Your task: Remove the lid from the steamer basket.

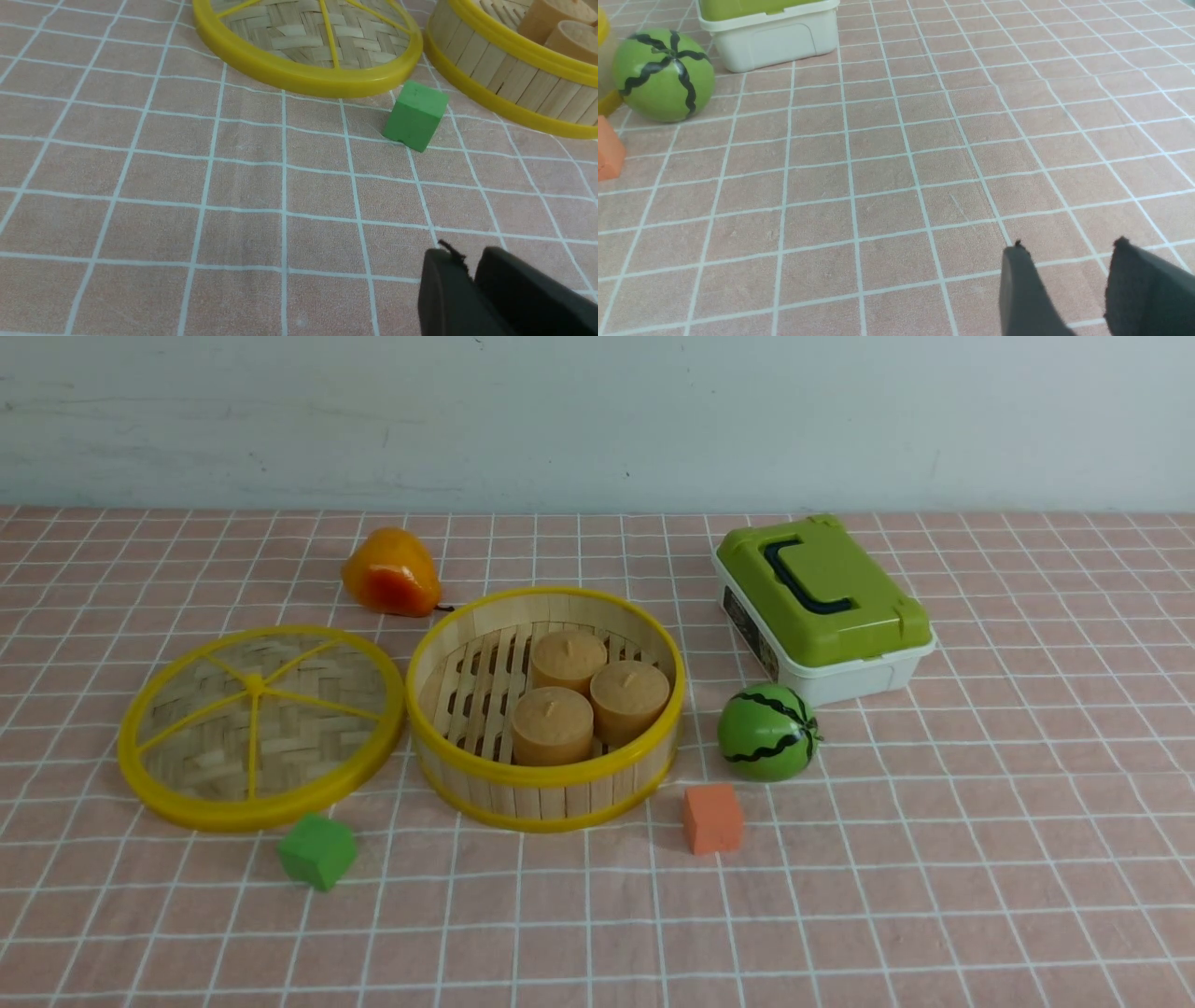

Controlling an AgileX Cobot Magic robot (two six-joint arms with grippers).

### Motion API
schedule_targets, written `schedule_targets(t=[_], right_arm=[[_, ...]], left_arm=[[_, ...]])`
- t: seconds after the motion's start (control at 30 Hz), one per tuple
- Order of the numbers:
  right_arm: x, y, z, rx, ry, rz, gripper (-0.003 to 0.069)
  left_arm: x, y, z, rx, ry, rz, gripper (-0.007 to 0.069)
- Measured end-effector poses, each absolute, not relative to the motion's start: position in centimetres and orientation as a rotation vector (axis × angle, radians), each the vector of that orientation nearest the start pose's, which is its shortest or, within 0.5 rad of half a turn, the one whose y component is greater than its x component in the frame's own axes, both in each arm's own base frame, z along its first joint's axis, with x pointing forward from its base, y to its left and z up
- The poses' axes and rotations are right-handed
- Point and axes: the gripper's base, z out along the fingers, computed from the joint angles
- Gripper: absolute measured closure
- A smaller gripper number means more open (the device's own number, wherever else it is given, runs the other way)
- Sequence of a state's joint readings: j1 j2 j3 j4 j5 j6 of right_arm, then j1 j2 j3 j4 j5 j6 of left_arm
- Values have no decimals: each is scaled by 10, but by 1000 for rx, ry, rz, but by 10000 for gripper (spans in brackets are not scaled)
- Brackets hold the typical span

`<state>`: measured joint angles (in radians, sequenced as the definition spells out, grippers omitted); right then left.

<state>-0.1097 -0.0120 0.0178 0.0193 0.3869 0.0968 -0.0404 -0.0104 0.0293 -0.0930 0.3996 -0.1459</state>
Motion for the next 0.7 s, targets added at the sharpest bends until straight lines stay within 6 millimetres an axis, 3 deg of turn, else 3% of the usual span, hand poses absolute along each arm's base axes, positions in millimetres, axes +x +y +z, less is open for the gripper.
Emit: schedule_targets(t=[0.7], right_arm=[[52,-5,173,205,1865,10,417]], left_arm=[[52,-5,168,-158,1900,-219,512]])
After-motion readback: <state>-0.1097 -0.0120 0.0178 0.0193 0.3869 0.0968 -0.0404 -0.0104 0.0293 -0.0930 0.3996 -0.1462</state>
